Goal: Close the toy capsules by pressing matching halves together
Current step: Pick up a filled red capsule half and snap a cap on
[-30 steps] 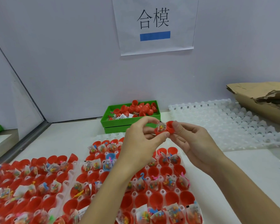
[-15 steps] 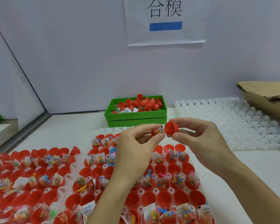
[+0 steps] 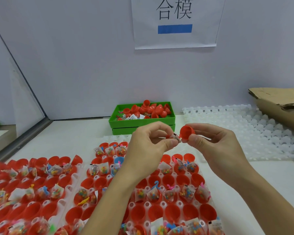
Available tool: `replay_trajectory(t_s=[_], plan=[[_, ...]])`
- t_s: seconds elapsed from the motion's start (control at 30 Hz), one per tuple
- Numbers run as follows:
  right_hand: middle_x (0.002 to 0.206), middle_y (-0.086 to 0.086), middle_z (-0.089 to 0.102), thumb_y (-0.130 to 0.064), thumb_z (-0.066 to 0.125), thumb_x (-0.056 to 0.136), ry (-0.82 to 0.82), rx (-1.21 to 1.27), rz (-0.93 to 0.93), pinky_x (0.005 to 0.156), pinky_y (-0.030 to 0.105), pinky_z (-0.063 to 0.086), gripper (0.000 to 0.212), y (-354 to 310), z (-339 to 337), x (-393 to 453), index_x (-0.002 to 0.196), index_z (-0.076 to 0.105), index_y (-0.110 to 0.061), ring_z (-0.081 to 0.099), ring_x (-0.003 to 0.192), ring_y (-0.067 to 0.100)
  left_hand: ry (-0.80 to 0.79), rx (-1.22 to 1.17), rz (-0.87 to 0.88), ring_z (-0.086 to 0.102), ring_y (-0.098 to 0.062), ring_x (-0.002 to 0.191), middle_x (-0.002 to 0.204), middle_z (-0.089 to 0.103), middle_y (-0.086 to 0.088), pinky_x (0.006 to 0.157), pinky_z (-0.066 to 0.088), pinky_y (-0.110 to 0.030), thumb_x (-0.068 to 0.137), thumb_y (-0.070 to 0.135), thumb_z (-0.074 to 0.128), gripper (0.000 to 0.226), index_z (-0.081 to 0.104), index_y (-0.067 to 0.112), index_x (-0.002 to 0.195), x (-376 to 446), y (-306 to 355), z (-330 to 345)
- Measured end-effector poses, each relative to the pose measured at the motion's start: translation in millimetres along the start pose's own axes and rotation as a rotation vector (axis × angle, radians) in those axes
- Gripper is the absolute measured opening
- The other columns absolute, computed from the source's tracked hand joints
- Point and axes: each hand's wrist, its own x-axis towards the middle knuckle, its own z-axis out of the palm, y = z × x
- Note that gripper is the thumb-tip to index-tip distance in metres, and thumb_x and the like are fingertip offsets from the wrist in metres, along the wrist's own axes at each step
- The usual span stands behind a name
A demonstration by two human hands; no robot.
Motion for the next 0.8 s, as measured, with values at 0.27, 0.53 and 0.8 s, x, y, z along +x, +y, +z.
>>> replay_trajectory(t_s=[0.27,0.53,0.8], plan=[[0.084,-0.006,0.078,-0.010,0.074,0.062,-0.052,0.045,-0.030,0.063,0.009,0.052,0.029,-4,-2,0,0.087,0.078,-0.023,0.074,0.077,0.008,0.012,-0.101,-0.001,0.075,-0.015,0.080,0.082,0.077,-0.001,0.070,0.059,-0.024,0.081,-0.006,0.073,0.025,0.072,0.018,0.075,-5,0,-4],[0.090,-0.002,0.077,-0.014,0.081,0.055,-0.170,0.035,-0.082,0.067,0.015,0.056,0.033,-13,-6,-2,0.083,0.079,-0.031,0.075,0.085,0.015,0.012,-0.134,0.011,0.075,-0.017,0.080,0.082,0.077,-0.003,0.072,0.060,-0.027,0.082,-0.005,0.072,0.025,0.072,0.019,0.078,-5,2,-1],[0.087,-0.004,0.078,-0.020,0.081,0.058,-0.115,0.001,-0.084,0.067,0.013,0.055,0.031,-13,-2,-4,0.085,0.077,-0.034,0.074,0.084,0.012,0.143,-0.150,0.051,0.074,-0.009,0.080,0.083,0.077,0.007,0.070,0.057,-0.018,0.080,0.005,0.078,0.021,0.065,0.021,0.086,-10,4,10]])
